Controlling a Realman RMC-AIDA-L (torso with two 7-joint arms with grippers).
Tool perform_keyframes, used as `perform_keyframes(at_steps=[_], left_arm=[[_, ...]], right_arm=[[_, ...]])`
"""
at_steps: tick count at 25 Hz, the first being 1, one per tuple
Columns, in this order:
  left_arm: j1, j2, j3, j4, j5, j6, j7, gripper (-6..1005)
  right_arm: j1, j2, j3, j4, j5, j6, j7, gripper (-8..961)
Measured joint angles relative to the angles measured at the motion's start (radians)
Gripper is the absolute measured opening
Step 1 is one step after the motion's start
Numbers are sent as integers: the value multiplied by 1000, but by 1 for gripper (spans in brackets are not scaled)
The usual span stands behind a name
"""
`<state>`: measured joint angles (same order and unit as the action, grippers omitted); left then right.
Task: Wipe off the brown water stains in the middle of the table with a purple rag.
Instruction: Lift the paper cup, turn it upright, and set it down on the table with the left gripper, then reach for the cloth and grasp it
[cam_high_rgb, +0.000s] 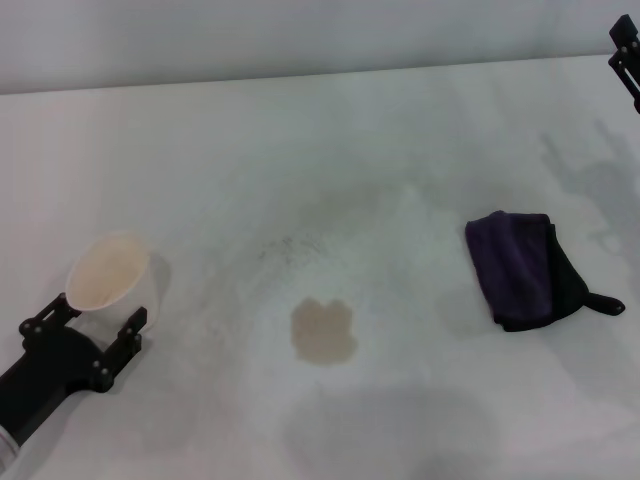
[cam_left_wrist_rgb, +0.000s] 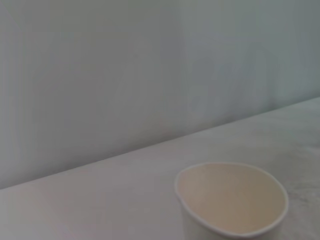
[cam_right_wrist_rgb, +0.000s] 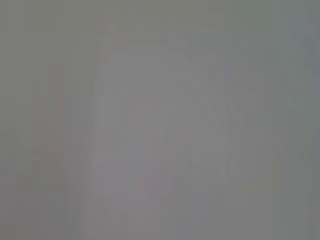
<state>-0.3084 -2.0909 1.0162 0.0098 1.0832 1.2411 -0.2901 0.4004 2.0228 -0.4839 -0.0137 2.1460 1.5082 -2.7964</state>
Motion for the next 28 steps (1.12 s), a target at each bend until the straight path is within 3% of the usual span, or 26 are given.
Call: perform_keyframes(at_steps=[7, 19, 28], left_arm=[[19, 0, 0, -3, -13, 33, 43, 607], [51, 1, -4, -3, -45, 56, 99, 893], [107, 4, -4, -2, -102, 127, 160, 892]], right_arm=[[-5, -1, -1, 0, 0, -7, 0, 841], [-8, -1, -4, -3, 0, -6, 0, 841], [-7, -4, 1, -12, 0, -8, 0, 841]])
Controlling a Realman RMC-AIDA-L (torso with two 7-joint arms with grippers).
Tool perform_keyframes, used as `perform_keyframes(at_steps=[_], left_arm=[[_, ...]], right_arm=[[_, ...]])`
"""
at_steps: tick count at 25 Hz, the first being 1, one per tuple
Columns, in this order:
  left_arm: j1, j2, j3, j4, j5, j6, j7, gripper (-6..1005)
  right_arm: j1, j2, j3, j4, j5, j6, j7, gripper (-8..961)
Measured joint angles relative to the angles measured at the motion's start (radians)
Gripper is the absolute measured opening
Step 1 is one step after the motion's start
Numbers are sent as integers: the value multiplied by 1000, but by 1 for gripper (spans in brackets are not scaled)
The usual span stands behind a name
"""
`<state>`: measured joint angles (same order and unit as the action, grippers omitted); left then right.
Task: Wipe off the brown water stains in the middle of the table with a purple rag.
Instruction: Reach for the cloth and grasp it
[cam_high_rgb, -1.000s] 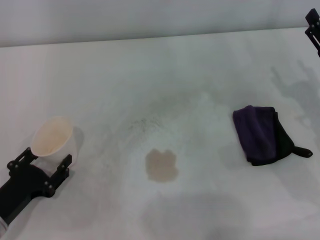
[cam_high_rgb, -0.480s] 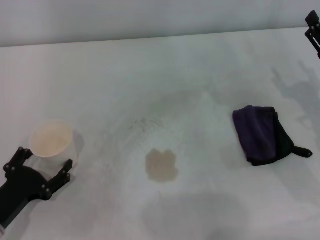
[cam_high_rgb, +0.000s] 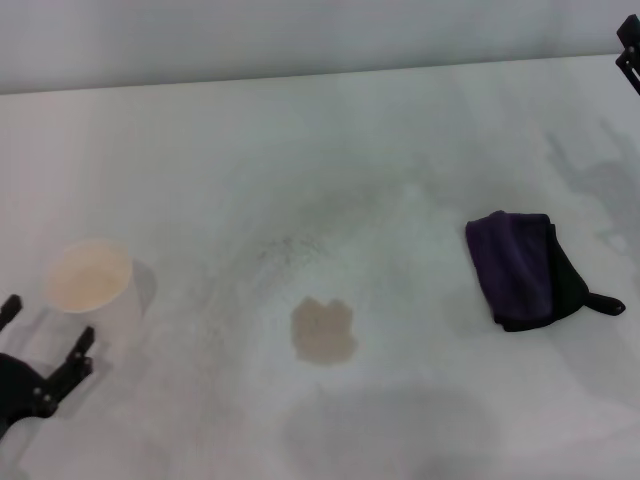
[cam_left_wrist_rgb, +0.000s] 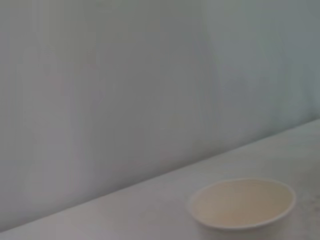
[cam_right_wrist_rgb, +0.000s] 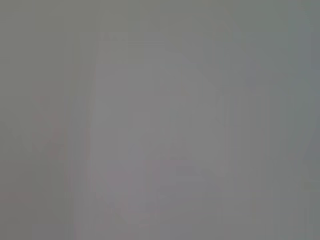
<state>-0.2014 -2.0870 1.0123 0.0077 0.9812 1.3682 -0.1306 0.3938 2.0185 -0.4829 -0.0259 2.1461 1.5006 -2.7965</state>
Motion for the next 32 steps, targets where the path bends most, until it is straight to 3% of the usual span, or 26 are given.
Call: perform_keyframes(at_steps=[10, 17, 23, 24, 25, 32], left_arm=[[88, 1, 0, -10, -213, 93, 14, 893], [110, 1, 0, -40, -377, 156, 2, 893], [104, 2, 0, -59, -472, 181, -42, 891], [103, 3, 0, -57, -486, 181, -60, 891], [103, 4, 0, -55, -492, 182, -69, 891], [88, 7, 0, -40, -502, 188, -87, 889]], right_arm=[[-1, -5, 7, -6, 11, 2, 57, 841], [-18, -8, -12, -93, 3, -27, 292, 841], [-63, -14, -149, -319, -8, -166, 647, 842], [-83, -18, -195, -430, -48, -227, 800, 842], [-83, -18, -195, -430, -48, -227, 800, 841], [-101, -31, -217, -798, -401, -328, 1286, 840]])
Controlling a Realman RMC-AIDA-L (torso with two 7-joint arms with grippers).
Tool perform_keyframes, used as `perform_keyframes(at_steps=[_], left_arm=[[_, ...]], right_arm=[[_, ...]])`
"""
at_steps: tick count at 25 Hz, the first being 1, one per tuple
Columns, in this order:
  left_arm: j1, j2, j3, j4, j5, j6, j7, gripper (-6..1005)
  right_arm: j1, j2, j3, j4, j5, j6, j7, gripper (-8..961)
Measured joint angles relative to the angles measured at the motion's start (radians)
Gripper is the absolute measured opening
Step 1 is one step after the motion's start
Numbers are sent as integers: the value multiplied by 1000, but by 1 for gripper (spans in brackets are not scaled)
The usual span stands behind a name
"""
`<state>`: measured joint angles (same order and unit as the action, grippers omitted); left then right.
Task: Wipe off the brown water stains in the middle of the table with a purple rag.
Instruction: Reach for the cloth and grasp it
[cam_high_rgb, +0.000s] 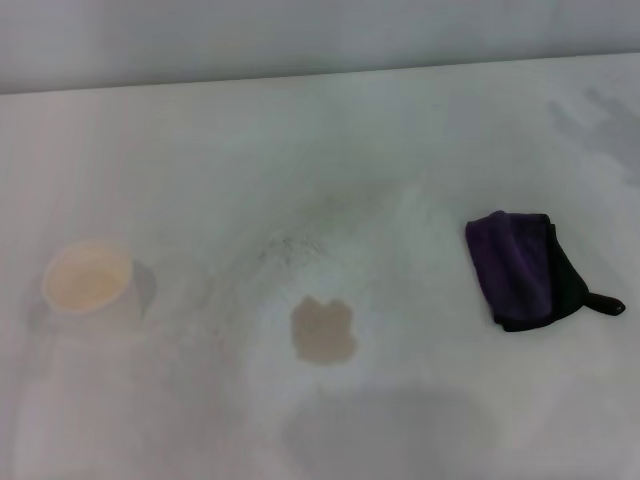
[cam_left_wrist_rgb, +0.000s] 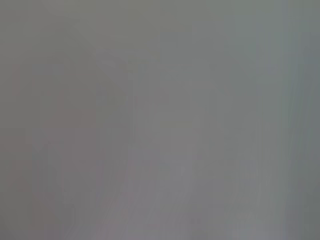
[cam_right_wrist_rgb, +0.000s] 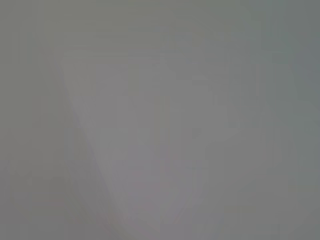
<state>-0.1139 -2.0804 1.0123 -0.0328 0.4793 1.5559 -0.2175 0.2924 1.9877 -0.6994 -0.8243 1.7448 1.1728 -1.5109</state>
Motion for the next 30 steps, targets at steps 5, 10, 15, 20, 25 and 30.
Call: perform_keyframes(at_steps=[5, 10, 15, 20, 25, 30], left_arm=[[-17, 2, 0, 1, -1, -1, 3, 888], [-21, 2, 0, 14, -1, -1, 3, 887], [-36, 2, 0, 14, -2, -4, 5, 887], [-52, 2, 0, 15, -2, -5, 6, 888], [-60, 3, 2, 38, -1, -6, 7, 888], [-71, 3, 4, 41, 2, -5, 9, 887]], right_arm=[[12, -5, -2, -283, -375, -8, 371, 839], [26, 11, -72, -601, -796, 61, 691, 837], [48, 12, -184, -825, -1028, 236, 874, 830], [77, 14, -275, -928, -1089, 384, 965, 823], [111, 22, -452, -901, -1185, 444, 1051, 817], [128, 24, -592, -823, -1225, 402, 1089, 810]])
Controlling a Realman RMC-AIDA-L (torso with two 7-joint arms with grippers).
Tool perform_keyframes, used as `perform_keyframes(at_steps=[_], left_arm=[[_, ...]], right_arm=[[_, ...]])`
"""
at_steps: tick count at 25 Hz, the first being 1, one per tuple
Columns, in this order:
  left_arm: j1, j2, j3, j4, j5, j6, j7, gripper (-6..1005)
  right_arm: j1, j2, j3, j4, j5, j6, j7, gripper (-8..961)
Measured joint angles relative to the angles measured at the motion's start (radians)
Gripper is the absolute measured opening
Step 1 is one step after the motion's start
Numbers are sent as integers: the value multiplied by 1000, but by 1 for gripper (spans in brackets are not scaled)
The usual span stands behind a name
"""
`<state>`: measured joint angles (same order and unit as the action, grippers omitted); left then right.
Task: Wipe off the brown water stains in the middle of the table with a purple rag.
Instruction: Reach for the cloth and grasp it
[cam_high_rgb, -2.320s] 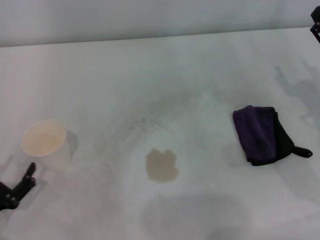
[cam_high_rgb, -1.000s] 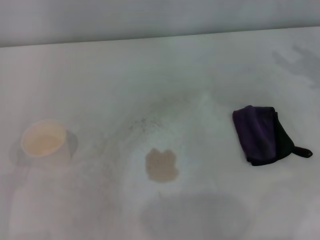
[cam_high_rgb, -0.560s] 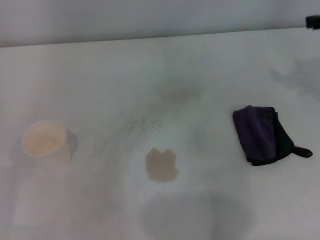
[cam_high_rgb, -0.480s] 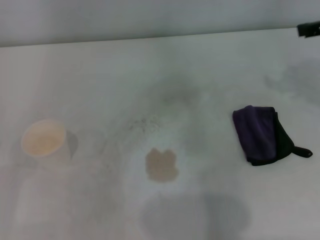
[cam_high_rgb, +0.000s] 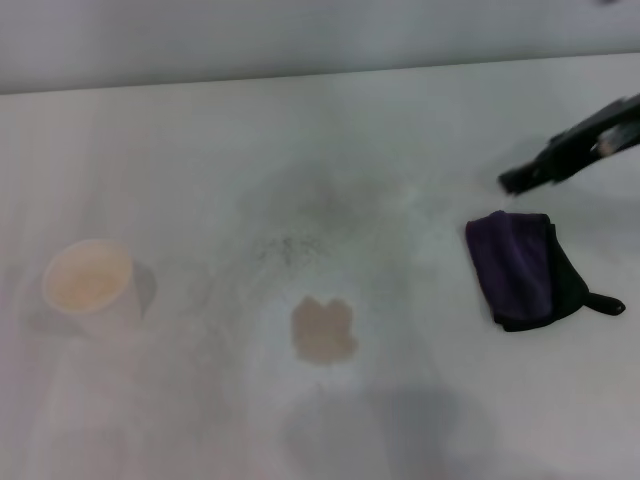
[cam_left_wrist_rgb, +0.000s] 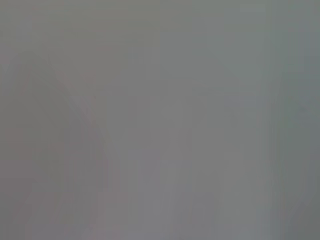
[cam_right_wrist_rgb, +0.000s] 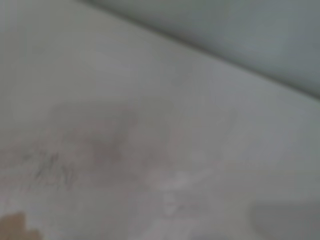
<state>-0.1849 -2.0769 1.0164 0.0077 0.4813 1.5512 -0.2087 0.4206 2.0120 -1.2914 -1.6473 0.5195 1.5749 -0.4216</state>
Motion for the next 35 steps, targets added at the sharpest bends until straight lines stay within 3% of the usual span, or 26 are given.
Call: perform_keyframes(at_steps=[7, 12, 28, 35], left_arm=[[-8, 0, 2, 0, 6, 6, 37, 887], [-6, 0, 3, 0, 8, 9, 40, 887], [-2, -2, 13, 0, 10, 25, 74, 888], [-6, -2, 14, 0, 10, 25, 74, 888]], right_arm=[[65, 2, -128, 195, -25, -73, 51, 800], [94, 2, -168, 261, -71, -107, 77, 794], [231, 2, -178, 566, -150, -215, 84, 766], [241, 2, -178, 585, -157, -227, 84, 744]])
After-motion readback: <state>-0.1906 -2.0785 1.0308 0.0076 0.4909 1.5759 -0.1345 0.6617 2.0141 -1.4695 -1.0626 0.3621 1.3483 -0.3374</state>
